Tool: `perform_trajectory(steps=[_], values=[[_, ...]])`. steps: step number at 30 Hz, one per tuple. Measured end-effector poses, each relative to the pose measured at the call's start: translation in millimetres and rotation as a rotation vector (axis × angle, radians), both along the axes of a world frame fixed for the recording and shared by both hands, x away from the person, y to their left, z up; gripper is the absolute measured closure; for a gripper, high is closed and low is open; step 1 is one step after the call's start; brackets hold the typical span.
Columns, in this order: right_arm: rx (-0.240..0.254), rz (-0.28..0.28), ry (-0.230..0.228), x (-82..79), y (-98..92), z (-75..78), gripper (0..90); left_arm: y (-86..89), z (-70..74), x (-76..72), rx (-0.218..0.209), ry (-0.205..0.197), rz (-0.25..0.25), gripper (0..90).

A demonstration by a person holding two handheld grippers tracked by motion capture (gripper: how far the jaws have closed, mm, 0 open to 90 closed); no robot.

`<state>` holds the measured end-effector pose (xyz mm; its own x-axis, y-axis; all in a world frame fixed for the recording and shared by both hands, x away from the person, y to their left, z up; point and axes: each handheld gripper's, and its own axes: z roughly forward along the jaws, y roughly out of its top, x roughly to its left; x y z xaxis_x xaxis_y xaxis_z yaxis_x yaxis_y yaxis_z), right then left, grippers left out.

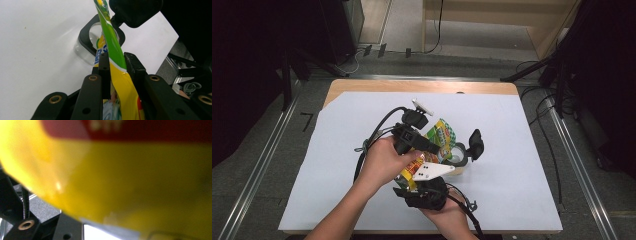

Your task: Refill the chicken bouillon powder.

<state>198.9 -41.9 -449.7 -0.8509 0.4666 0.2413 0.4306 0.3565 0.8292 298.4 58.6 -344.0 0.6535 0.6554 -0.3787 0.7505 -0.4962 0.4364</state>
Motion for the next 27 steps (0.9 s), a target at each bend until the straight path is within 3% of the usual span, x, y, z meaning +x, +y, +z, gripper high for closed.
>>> perform_trajectory(steps=[14, 22, 27], values=[[0.02, 0.009, 0.011, 2.3, 0.6, -0.4, 62.3, -0.5, 2.7, 0.6, 0.0, 0.003, -0.003, 76.9], [0.036, 0.007, 0.021, 3.3, 4.1, 3.1, 58.3, 3.6, 5.8, 2.8, -0.022, 0.011, 0.01, 77.1], [0.025, -0.001, 0.029, 5.6, 0.9, 8.2, 63.1, 3.2, 7.2, 7.9, -0.042, 0.033, 0.003, 77.5]])
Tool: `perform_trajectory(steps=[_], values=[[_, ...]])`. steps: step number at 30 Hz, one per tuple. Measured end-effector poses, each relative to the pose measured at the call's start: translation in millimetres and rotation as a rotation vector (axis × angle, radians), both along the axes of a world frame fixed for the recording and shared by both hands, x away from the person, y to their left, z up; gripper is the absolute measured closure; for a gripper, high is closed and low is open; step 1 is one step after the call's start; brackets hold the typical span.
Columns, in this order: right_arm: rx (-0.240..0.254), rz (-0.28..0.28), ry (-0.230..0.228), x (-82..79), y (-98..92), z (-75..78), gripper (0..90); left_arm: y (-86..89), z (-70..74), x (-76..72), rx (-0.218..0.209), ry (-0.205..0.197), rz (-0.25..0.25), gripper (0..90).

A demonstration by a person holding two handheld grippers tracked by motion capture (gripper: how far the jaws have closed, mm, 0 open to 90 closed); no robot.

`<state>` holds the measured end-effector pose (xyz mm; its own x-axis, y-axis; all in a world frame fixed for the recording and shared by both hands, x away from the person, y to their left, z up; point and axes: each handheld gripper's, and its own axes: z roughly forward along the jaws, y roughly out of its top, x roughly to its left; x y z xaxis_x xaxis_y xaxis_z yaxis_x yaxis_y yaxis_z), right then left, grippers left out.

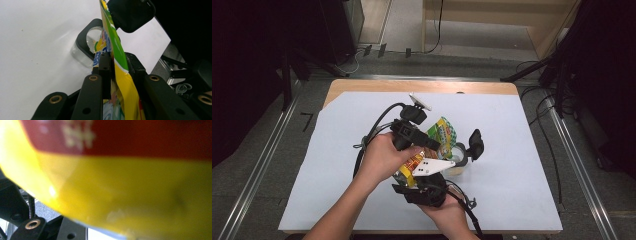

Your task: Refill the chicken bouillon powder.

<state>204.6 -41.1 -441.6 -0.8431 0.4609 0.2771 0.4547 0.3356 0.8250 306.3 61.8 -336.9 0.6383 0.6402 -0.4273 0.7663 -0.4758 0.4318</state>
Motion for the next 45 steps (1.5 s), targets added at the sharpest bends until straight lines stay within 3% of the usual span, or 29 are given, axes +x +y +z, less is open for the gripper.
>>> perform_trajectory(steps=[8, 12, 16, 27, 32, 37, 45], values=[[0.024, 0.004, 0.046, 4.7, -2.9, 2.9, 63.1, -4.7, 0.0, 12.7, 0.018, 0.06, -0.015, 77.4], [0.021, -0.003, 0.058, 7.8, -3.6, 7.1, 63.6, -1.0, -1.6, 19.0, -0.01, 0.094, -0.007, 77.3], [0.019, -0.002, 0.068, 8.0, -1.3, 4.4, 63.9, 0.8, -6.1, 19.4, -0.006, 0.102, -0.011, 77.3], [0.005, 0.014, 0.063, 8.2, -0.9, 3.8, 63.9, 9.5, -11.5, 24.2, -0.062, 0.136, -0.001, 77.4], [0.011, 0.017, 0.067, 11.0, -3.0, 4.7, 64.2, 8.7, -11.1, 26.0, -0.067, 0.138, 0.004, 76.2], [0.057, 0.016, 0.089, 16.1, -9.5, 3.5, 64.3, 9.6, -6.1, 24.1, -0.076, 0.115, 0.005, 72.8], [0.091, 0.024, 0.098, 14.8, -11.8, 3.4, 64.8, 7.7, -1.2, 17.3, -0.046, 0.089, 0.005, 72.4]])
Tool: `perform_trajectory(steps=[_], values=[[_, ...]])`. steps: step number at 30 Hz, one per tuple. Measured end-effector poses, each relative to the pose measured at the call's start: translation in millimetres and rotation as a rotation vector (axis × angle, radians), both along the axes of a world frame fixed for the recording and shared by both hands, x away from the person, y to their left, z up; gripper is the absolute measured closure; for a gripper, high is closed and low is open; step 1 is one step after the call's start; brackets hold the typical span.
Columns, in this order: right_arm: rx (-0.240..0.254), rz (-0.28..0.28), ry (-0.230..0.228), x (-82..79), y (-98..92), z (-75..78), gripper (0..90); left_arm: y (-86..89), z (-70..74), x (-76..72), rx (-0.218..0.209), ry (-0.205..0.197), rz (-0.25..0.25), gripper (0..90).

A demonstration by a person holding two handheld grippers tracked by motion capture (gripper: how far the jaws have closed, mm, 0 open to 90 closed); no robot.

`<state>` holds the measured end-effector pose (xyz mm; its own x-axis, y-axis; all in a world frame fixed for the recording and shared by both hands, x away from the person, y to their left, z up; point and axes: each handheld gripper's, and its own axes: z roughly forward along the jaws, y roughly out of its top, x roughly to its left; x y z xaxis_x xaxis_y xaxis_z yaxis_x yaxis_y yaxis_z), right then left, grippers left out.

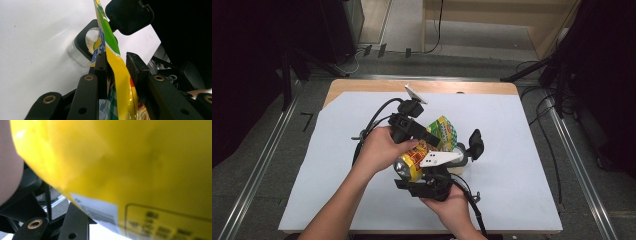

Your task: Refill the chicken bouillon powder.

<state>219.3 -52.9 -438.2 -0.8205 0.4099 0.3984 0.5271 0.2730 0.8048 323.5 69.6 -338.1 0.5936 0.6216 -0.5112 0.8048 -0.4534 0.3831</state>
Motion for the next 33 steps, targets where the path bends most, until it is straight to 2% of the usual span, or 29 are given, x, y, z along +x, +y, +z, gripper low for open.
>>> perform_trajectory(steps=[2, 6, 9, 15, 20, 25, 29, 33], values=[[0.012, -0.002, 0.012, -0.3, 0.0, 0.3, 64.6, -1.5, -1.0, 0.1, 0.004, 0.004, -0.003, 72.7], [-0.022, -0.009, -0.006, -2.0, 2.6, 1.2, 63.6, -4.4, -2.7, 2.8, 0.024, 0.007, -0.013, 75.7], [-0.027, -0.01, -0.011, -2.4, 3.1, 1.8, 63.3, -5.4, -3.6, 5.3, 0.027, 0.006, -0.017, 77.2], [-0.035, -0.013, -0.007, -1.4, 3.1, 2.8, 63.3, -4.7, -7.5, 14.9, 0.011, 0.046, -0.026, 79.9], [-0.023, -0.017, 0.005, -0.2, 1.0, 4.8, 63.1, -11.6, -4.9, 18.2, 0.041, 0.047, -0.046, 81.2], [-0.036, -0.021, 0.008, 0.4, -1.4, 5.3, 62.8, -8.9, -12.0, 29.4, 0.007, 0.125, -0.056, 81.8], [-0.043, -0.019, 0.003, -0.6, 1.6, 4.1, 62.8, -5.9, -14.0, 36.1, 0.017, 0.176, -0.055, 82.3], [-0.05, -0.019, 0.0, -0.9, 2.5, 3.8, 62.7, -8.6, -13.1, 37.3, 0.04, 0.18, -0.06, 83.1]])
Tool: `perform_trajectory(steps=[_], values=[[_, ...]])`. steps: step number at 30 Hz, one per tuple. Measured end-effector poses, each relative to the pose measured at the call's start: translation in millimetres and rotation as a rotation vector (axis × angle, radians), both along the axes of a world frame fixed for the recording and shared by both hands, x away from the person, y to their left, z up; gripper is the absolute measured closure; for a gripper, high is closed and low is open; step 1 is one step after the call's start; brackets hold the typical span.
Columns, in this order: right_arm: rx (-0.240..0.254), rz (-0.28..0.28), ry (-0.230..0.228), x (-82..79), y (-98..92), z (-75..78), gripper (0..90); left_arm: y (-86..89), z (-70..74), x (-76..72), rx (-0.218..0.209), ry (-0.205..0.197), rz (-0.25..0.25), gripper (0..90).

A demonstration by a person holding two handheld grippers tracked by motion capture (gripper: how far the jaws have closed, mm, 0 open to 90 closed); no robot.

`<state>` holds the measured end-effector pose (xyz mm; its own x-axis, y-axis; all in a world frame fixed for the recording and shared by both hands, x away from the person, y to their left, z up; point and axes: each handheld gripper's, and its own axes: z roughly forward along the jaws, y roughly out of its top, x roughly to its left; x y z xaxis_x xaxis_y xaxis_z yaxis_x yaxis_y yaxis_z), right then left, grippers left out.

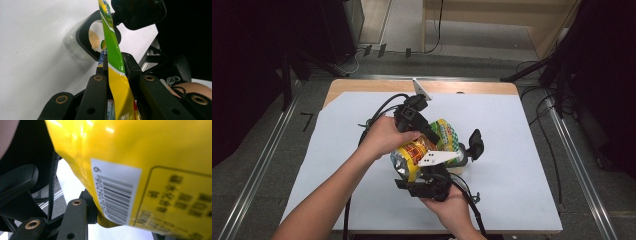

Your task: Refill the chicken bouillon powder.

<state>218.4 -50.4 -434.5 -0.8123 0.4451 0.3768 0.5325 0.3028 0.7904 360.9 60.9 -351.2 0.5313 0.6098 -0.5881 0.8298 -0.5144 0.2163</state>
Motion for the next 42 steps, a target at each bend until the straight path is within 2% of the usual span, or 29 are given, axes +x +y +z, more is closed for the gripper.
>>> perform_trajectory(steps=[7, 10, 15, 20, 23, 30, 42], values=[[-0.003, -0.007, -0.016, -0.3, -2.0, 0.3, 62.8, -13.4, 6.7, -2.7, 0.069, -0.059, -0.067, 83.1], [-0.005, -0.001, -0.025, -1.3, -0.8, -0.6, 63.0, -20.1, 9.6, -7.5, 0.147, -0.072, -0.091, 83.6], [-0.002, 0.003, -0.038, -3.2, 2.2, -0.3, 62.9, -30.8, 17.9, -9.7, 0.242, -0.075, -0.101, 84.7], [0.031, -0.004, -0.032, -2.1, -1.0, 1.4, 62.8, -38.9, 19.7, -8.5, 0.258, -0.072, -0.091, 85.6], [0.039, -0.009, -0.024, -0.9, -2.9, 1.0, 63.2, -41.2, 20.4, -7.5, 0.266, -0.078, -0.101, 85.6], [0.035, -0.015, -0.036, 0.1, -3.8, 1.8, 63.4, -40.1, 22.3, -8.3, 0.249, -0.095, -0.094, 85.4], [0.036, -0.011, -0.03, 0.9, -4.0, 1.3, 63.7, -35.6, 19.9, -7.1, 0.22, -0.08, -0.077, 84.8]])
